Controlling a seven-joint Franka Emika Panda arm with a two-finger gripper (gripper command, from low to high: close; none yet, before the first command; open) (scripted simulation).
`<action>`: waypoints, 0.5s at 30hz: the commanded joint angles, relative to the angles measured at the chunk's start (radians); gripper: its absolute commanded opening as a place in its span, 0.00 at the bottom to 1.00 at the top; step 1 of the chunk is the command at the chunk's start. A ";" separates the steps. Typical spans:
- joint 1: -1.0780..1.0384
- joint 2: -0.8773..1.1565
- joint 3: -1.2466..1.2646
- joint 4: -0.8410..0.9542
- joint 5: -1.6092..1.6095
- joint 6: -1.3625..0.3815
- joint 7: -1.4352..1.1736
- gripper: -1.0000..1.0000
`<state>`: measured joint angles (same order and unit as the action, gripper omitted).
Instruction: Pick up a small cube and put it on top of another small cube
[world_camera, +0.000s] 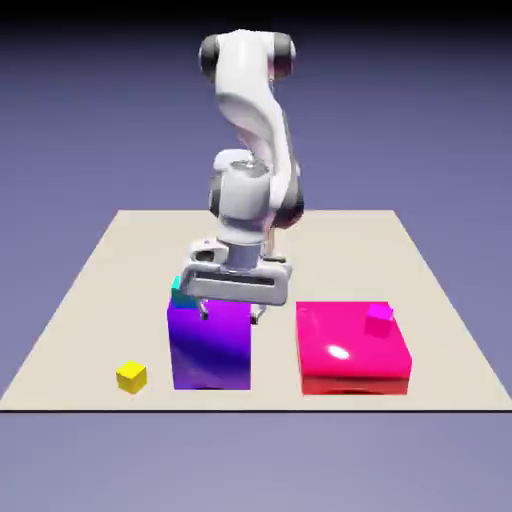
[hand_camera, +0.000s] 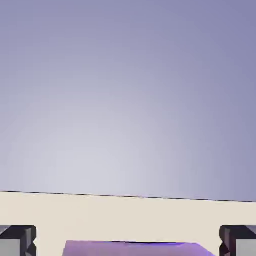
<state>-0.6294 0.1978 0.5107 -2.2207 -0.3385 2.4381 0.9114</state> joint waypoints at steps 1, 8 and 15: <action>-0.036 0.036 0.018 0.022 -0.018 -0.028 0.016 0.50; -0.290 0.289 0.145 0.179 -0.140 -0.222 0.130 0.50; -0.544 0.542 0.271 0.336 -0.262 -0.416 0.244 0.50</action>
<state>-1.1732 0.7396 0.7821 -1.8842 -0.6008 2.0219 1.1554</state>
